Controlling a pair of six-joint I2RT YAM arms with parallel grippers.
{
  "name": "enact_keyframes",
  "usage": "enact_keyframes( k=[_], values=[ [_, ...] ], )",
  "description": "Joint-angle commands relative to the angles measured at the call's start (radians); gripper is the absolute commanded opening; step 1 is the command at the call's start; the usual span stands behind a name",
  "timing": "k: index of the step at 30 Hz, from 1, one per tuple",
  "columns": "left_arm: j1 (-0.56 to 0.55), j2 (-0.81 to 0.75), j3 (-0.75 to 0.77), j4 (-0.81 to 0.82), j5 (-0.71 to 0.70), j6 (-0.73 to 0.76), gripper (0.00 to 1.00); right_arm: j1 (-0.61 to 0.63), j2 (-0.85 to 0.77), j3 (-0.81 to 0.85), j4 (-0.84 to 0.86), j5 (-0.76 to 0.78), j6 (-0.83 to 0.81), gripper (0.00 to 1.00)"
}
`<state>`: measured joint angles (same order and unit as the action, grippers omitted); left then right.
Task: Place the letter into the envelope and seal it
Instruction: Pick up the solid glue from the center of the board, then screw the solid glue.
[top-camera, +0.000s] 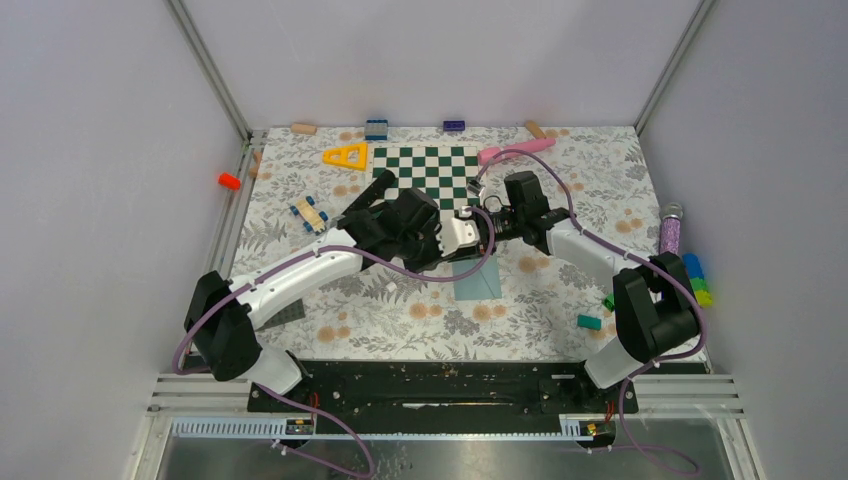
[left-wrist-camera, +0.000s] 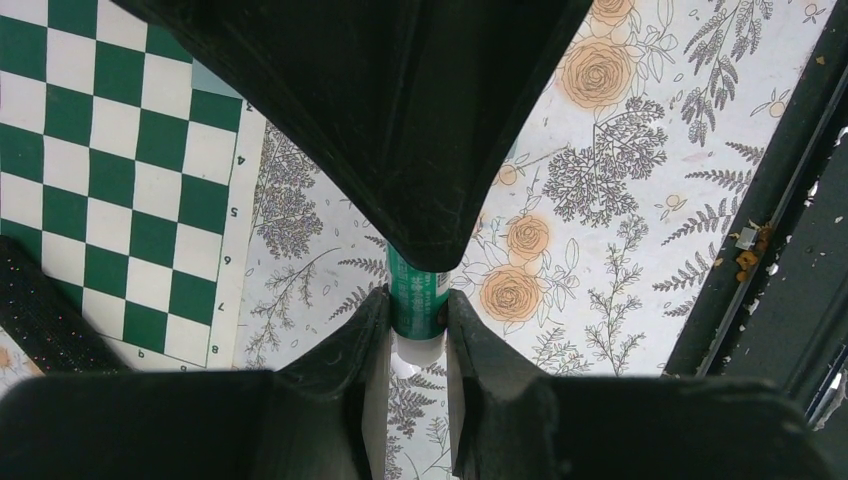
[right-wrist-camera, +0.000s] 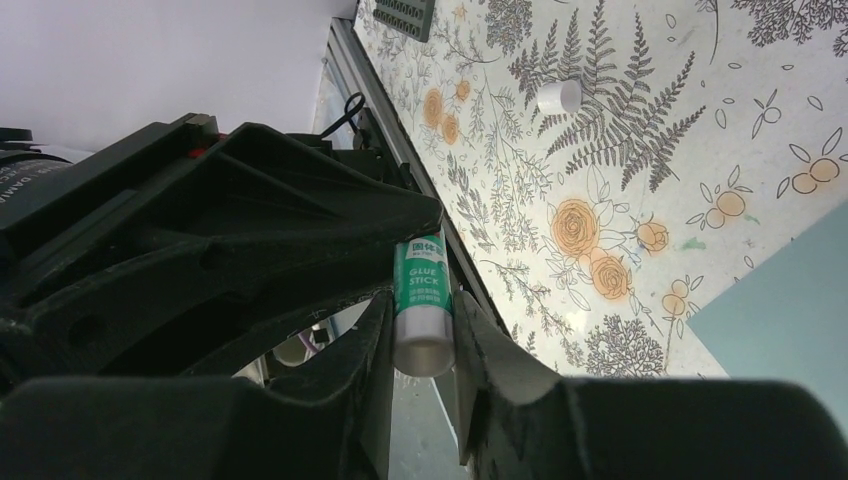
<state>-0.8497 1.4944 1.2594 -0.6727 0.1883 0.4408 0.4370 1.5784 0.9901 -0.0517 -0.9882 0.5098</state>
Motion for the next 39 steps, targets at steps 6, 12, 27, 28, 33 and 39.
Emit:
enact_keyframes(
  k=[6,12,27,28,33,39],
  values=[
    [0.045,-0.052,-0.017,0.074,0.077,-0.026,0.61,0.005,-0.032,0.061,-0.001,-0.082,-0.026,0.0],
    [0.254,-0.101,0.037,0.061,0.438,-0.115,0.86,0.003,-0.075,0.031,0.139,-0.176,0.043,0.0],
    [0.306,0.06,0.144,-0.07,0.87,-0.147,0.8,-0.068,-0.061,-0.076,0.548,-0.225,0.318,0.0],
    [0.309,0.064,0.14,-0.069,0.871,-0.148,0.79,-0.07,-0.057,-0.081,0.58,-0.232,0.339,0.0],
    [0.329,0.064,0.123,-0.027,0.882,-0.184,0.67,-0.07,-0.046,-0.082,0.502,-0.213,0.269,0.0],
    [0.34,0.052,0.105,0.018,0.863,-0.218,0.64,-0.07,-0.023,-0.074,0.448,-0.218,0.231,0.0]
  ],
)
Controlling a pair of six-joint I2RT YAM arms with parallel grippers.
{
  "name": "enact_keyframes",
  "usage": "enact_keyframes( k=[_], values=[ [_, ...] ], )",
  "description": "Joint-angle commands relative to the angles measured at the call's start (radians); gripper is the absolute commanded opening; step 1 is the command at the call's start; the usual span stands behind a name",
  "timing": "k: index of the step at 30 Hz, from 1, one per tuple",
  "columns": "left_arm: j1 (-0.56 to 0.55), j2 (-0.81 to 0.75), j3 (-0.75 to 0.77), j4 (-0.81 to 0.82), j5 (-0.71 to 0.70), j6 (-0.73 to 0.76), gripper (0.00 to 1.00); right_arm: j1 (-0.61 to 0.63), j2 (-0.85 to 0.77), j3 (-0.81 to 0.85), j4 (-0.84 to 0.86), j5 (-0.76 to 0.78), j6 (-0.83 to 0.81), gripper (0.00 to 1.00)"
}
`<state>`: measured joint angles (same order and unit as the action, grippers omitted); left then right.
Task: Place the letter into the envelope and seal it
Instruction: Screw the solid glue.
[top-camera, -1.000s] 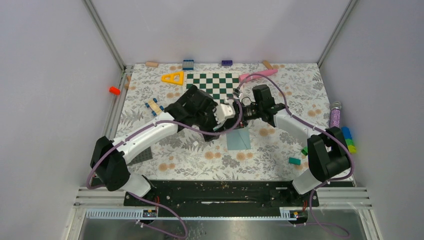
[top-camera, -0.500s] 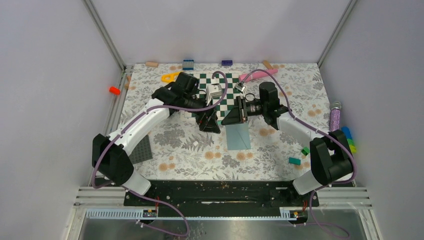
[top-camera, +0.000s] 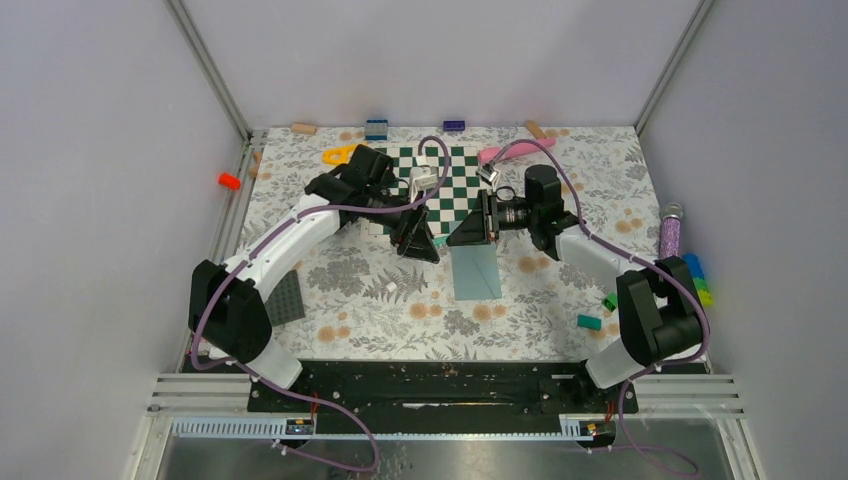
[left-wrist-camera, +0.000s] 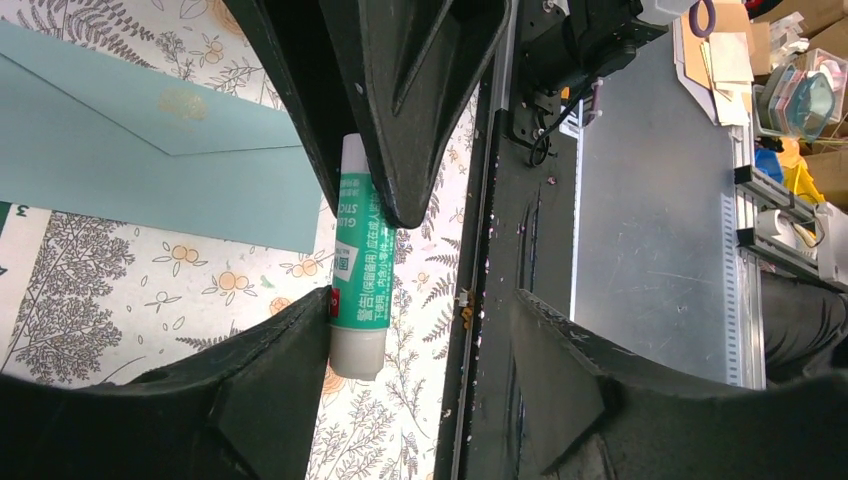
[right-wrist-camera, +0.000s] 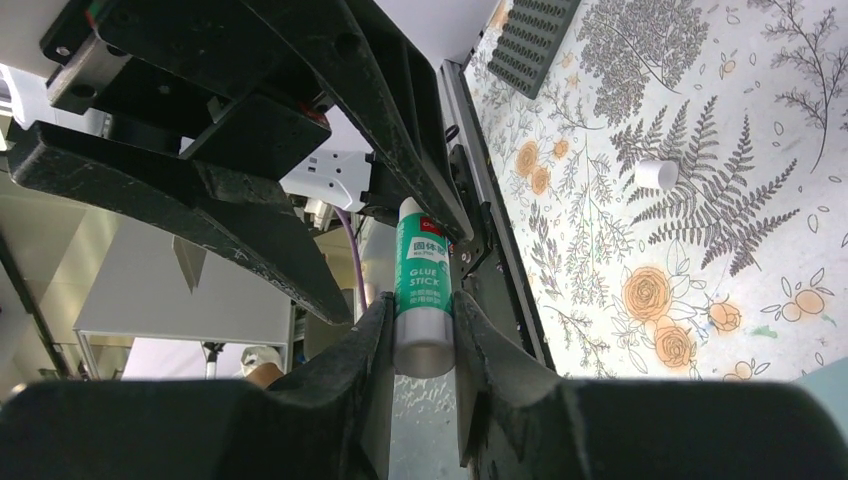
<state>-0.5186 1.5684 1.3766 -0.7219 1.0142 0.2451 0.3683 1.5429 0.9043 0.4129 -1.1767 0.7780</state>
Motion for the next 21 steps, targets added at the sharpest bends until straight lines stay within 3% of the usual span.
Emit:
enact_keyframes(
  k=[1,12,21],
  values=[
    [0.009,-0.021,-0.012,0.067,0.038,-0.024,0.64,-0.002,0.013,0.012,-0.018,-0.028,-0.038,0.0],
    [0.007,-0.015,-0.013,0.07,0.026,-0.024,0.54,-0.001,0.016,0.017,-0.025,-0.022,-0.032,0.0],
    [-0.018,-0.022,-0.012,0.07,-0.015,-0.023,0.28,0.001,0.021,0.02,-0.029,-0.021,-0.027,0.0]
  ],
)
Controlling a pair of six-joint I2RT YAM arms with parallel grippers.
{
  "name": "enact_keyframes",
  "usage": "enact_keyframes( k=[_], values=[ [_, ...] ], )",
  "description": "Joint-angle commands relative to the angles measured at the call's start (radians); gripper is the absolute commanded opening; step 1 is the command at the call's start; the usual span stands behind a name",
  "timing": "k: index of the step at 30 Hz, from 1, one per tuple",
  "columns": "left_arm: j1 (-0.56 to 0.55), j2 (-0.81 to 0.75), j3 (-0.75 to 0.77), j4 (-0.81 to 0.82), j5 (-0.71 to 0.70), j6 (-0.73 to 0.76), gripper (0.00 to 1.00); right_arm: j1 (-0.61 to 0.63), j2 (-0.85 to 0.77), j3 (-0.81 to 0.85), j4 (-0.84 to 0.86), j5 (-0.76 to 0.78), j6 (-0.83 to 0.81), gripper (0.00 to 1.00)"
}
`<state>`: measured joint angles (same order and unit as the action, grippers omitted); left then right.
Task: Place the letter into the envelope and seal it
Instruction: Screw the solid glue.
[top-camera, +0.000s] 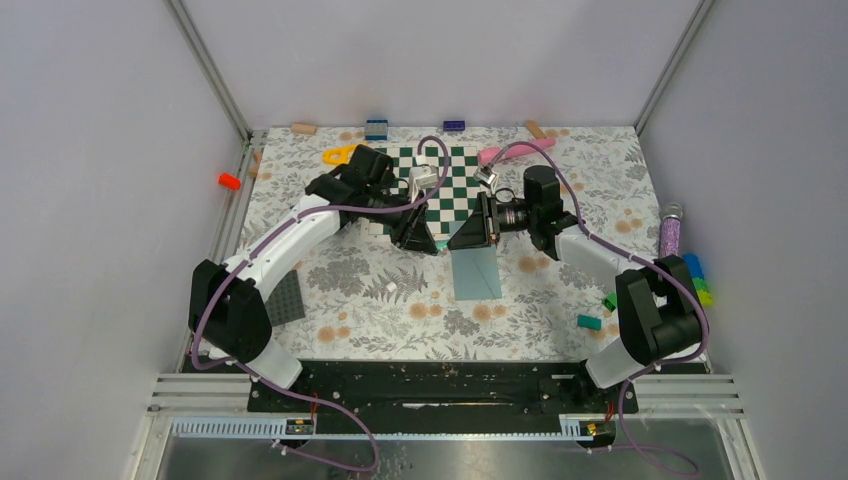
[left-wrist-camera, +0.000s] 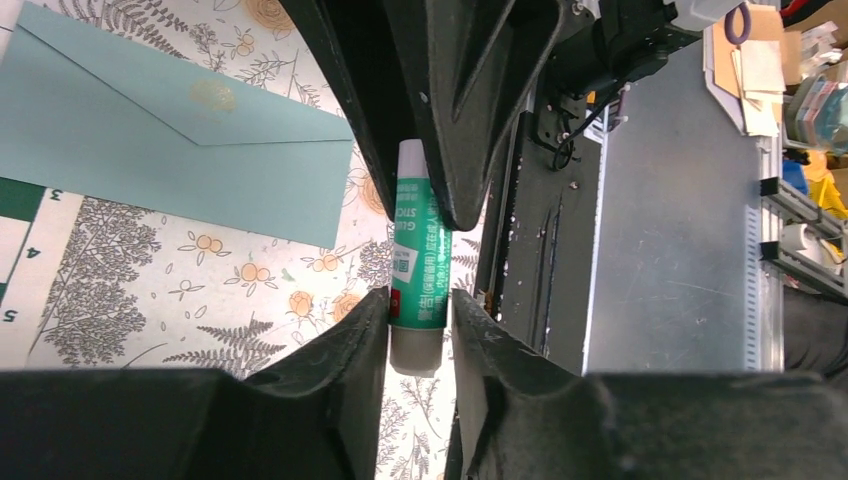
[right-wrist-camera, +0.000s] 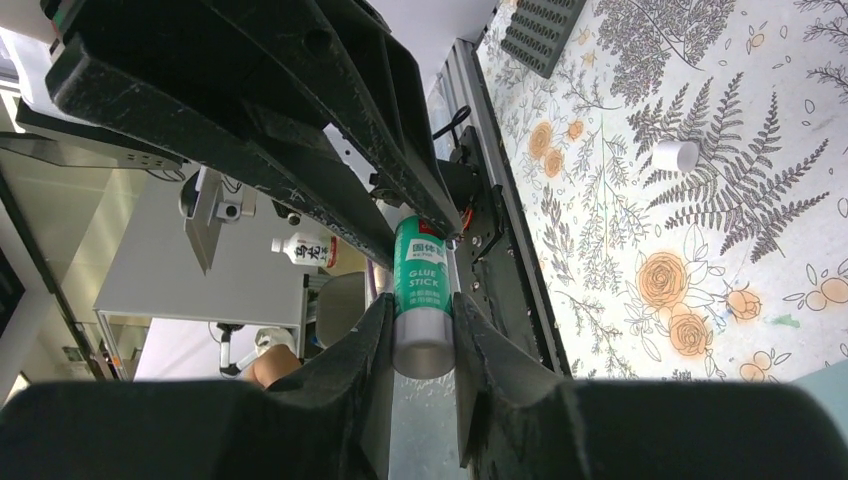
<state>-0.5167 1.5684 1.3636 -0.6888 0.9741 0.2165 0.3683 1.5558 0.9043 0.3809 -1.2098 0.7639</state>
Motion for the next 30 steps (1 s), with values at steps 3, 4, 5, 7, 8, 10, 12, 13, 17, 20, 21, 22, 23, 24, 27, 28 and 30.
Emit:
enact_keyframes(
  k=[3,4,5,7,8,10,12,13,17,20,21,22,23,24,27,28,30],
  values=[
    [-0.024,-0.022,0.002,0.037,0.022,0.008,0.2,0.002,0.012,0.019,0.003,0.012,-0.013,0.03],
    [-0.026,-0.021,0.003,0.037,0.02,0.008,0.17,0.001,0.013,0.02,0.003,0.013,-0.01,0.07],
    [-0.026,-0.022,0.002,0.037,0.02,0.007,0.15,0.001,0.015,0.022,0.003,0.013,-0.009,0.13],
    [-0.028,-0.026,0.001,0.037,0.009,0.007,0.11,0.001,0.019,0.026,-0.005,0.016,-0.006,0.3],
    [-0.029,-0.03,0.0,0.036,-0.005,0.009,0.1,0.0,0.018,0.031,-0.02,0.016,-0.007,0.39],
    [-0.031,-0.048,-0.007,0.048,-0.048,0.006,0.09,-0.002,0.017,0.054,-0.071,0.02,-0.019,0.58],
    [-0.034,-0.074,-0.027,0.07,-0.087,0.004,0.09,-0.01,0.008,0.072,-0.129,0.025,-0.055,0.69],
    [-0.034,-0.085,-0.036,0.082,-0.096,0.0,0.09,-0.014,0.004,0.073,-0.142,0.026,-0.071,0.71],
    [-0.036,-0.088,-0.035,0.07,-0.081,0.009,0.09,-0.032,-0.005,0.08,-0.193,0.034,-0.116,0.71],
    [-0.038,-0.091,-0.043,0.073,-0.138,0.013,0.09,-0.051,0.006,0.128,-0.327,0.034,-0.16,0.66],
    [-0.039,-0.096,-0.051,0.085,-0.159,0.009,0.09,-0.059,0.006,0.133,-0.344,0.029,-0.16,0.65],
    [-0.041,-0.103,-0.06,0.101,-0.18,0.006,0.09,-0.067,0.005,0.132,-0.346,0.028,-0.153,0.64],
    [-0.043,-0.11,-0.068,0.11,-0.197,0.004,0.09,-0.071,0.001,0.128,-0.344,0.026,-0.148,0.63],
    [-0.045,-0.114,-0.07,0.112,-0.215,0.004,0.09,-0.072,-0.001,0.124,-0.342,0.023,-0.143,0.63],
    [-0.053,-0.111,-0.07,0.112,-0.235,0.004,0.09,-0.072,0.002,0.114,-0.308,0.01,-0.099,0.59],
    [-0.056,-0.111,-0.07,0.113,-0.236,0.004,0.09,-0.071,0.006,0.113,-0.3,0.008,-0.089,0.58],
    [-0.058,-0.11,-0.068,0.112,-0.231,0.004,0.08,-0.071,0.014,0.107,-0.294,0.008,-0.086,0.57]
  ],
)
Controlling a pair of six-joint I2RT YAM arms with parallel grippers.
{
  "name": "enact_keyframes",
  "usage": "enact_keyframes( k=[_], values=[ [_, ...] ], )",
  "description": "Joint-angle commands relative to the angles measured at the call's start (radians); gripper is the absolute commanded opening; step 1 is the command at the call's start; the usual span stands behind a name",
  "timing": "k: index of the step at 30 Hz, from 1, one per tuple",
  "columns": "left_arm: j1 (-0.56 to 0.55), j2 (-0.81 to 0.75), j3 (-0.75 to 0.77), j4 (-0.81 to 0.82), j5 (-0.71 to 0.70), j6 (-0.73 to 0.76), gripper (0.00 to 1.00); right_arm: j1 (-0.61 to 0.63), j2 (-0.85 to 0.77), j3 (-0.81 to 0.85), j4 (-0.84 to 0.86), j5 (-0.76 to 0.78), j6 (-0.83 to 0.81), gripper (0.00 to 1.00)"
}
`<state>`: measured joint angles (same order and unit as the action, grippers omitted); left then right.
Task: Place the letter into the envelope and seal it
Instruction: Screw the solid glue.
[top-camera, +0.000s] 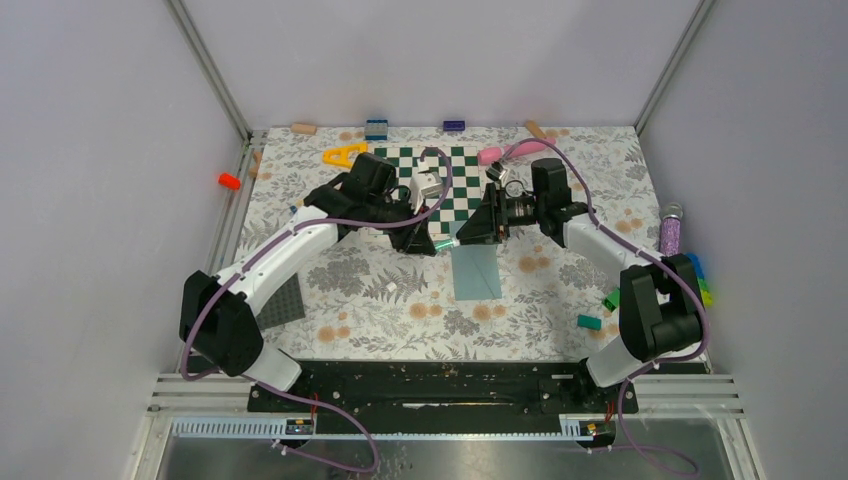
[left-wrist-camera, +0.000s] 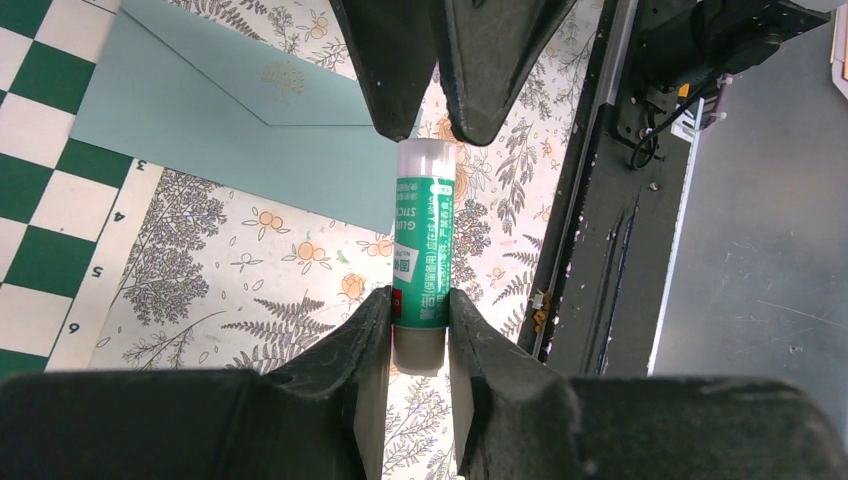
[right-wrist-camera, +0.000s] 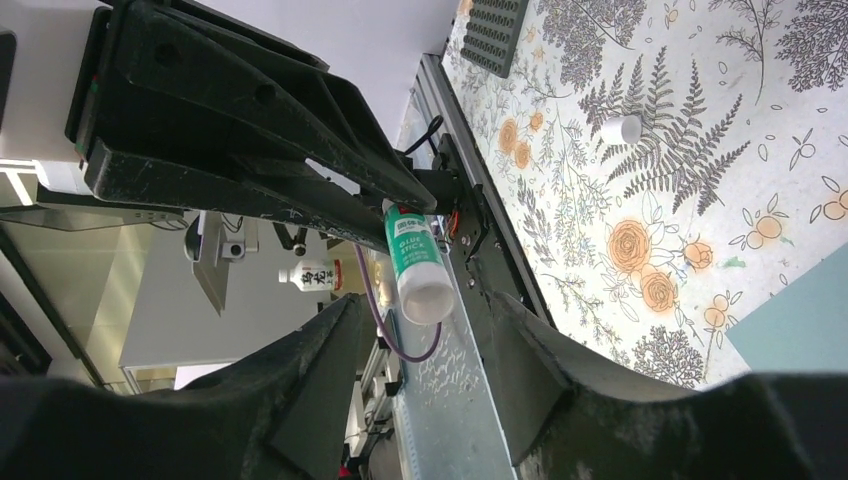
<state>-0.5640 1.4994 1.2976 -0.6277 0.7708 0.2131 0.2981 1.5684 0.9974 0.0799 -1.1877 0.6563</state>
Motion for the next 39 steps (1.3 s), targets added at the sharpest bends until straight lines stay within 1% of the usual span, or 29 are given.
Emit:
enact_keyframes(
  k=[1,4,11,16,19,22,24,25,26,28,33,36,39],
  values=[
    [-0.011,-0.04,-0.001,0.051,-0.023,0.006,0.08,-0.001,0.007,0.011,0.009,-0.011,0.02,0.57],
    [-0.012,-0.041,0.0,0.051,-0.007,0.008,0.09,-0.001,0.031,0.002,0.035,-0.012,0.037,0.56],
    [-0.013,-0.041,-0.002,0.051,0.001,0.008,0.08,0.002,0.049,-0.003,0.077,-0.028,0.075,0.46],
    [-0.014,-0.037,-0.002,0.053,-0.009,0.006,0.08,0.008,0.048,-0.008,0.094,-0.036,0.091,0.43],
    [-0.014,-0.04,-0.006,0.061,-0.015,0.0,0.08,0.009,0.045,-0.008,0.101,-0.036,0.101,0.43],
    [-0.014,-0.04,-0.01,0.07,-0.025,-0.006,0.07,0.012,0.044,-0.014,0.115,-0.037,0.114,0.49],
    [-0.015,-0.038,-0.011,0.072,-0.025,-0.007,0.04,0.012,0.044,-0.015,0.116,-0.037,0.116,0.5],
    [-0.015,-0.036,-0.011,0.073,-0.026,-0.008,0.0,0.012,0.044,-0.016,0.118,-0.038,0.116,0.5],
    [-0.015,-0.034,-0.011,0.072,-0.026,-0.009,0.0,0.012,0.044,-0.016,0.118,-0.038,0.119,0.5],
    [-0.017,-0.034,-0.012,0.072,-0.022,-0.009,0.0,0.013,0.044,-0.016,0.122,-0.04,0.121,0.47],
    [-0.017,-0.034,-0.011,0.072,-0.025,-0.008,0.0,0.013,0.048,-0.013,0.132,-0.046,0.132,0.36],
    [-0.017,-0.034,-0.009,0.072,-0.026,-0.007,0.0,0.013,0.05,-0.014,0.132,-0.047,0.134,0.34],
    [-0.018,-0.032,-0.009,0.072,-0.024,-0.01,0.0,0.013,0.05,-0.015,0.136,-0.048,0.134,0.29]
  ],
)
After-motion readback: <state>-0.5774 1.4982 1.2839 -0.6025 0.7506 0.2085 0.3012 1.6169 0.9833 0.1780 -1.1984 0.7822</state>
